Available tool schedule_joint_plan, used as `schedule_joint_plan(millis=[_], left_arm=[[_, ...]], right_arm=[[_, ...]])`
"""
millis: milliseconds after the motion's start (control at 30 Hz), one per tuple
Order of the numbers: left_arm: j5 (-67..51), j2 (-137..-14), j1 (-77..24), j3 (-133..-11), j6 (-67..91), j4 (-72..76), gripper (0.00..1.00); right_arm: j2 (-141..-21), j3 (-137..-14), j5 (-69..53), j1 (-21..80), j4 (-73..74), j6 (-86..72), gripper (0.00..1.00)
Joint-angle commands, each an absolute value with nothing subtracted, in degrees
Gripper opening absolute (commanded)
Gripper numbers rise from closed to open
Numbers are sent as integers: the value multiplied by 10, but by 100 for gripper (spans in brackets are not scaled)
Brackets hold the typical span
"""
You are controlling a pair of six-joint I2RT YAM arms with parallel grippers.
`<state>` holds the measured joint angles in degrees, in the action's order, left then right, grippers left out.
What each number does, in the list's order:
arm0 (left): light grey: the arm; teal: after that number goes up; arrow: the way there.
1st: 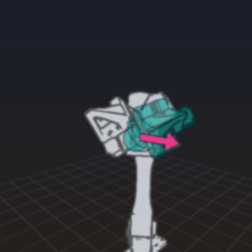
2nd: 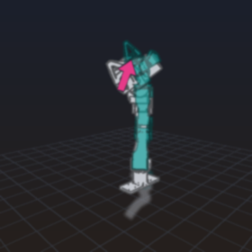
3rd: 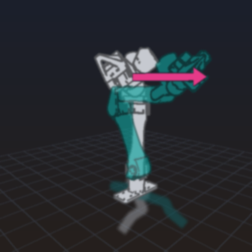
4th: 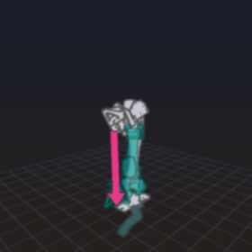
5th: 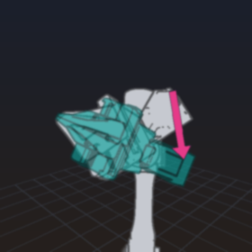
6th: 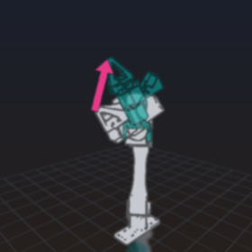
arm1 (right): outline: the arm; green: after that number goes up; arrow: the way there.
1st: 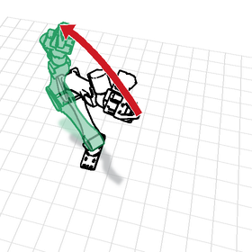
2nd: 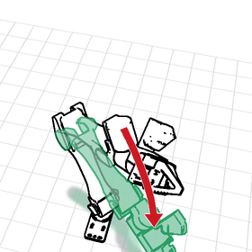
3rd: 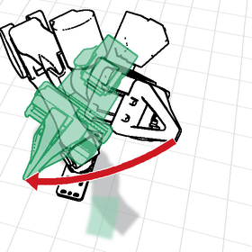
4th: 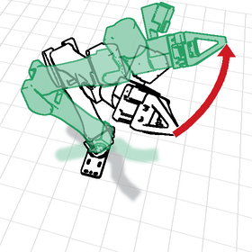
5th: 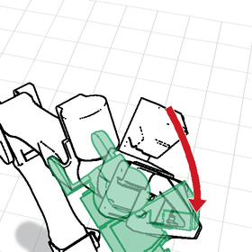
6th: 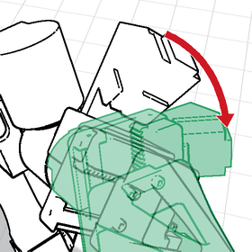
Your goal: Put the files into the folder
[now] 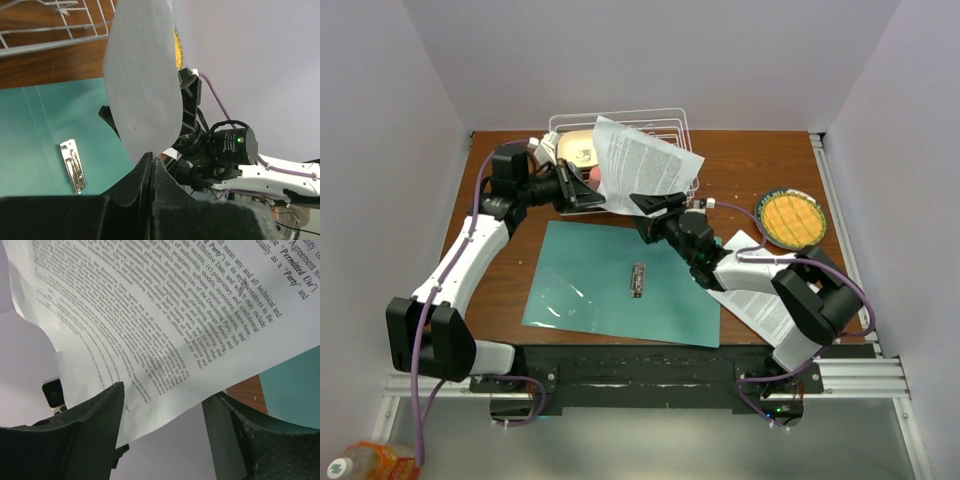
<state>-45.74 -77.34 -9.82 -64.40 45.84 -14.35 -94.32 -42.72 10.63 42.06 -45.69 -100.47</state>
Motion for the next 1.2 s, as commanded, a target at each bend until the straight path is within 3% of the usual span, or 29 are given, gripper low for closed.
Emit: schedule_joint_plan(millis=[0,233,567,767,900,1033,1133,1167], left_arm=[[-499,-753,-102,-644,411,-215,0],[-496,-739,-98,-671,351,-294,0],[-511,-738,-98,-675,370,-274,0],[-499,-733,-98,-674,358,-273,0],[-504,-735,-98,-657,374,-258,0],[-506,-736,-98,-666,364,-272,0],[-514,-734,-98,-667,356,-281,0],[-519,-734,-98,-665,356,-281,0]], right_arm=[[-902,-418,162,421,-444,-1005,65],[-821,-407,226,419,-340,-963,61],[-854,-429,188,422,-292,-931,58],[-833,-425,148,436,-220,-888,61],[-845,-411,150,441,-258,-910,61],[-880,-445,152,442,-261,-911,54],[-882,-453,172,442,-265,-906,39],[-878,-454,177,442,-265,-902,30]])
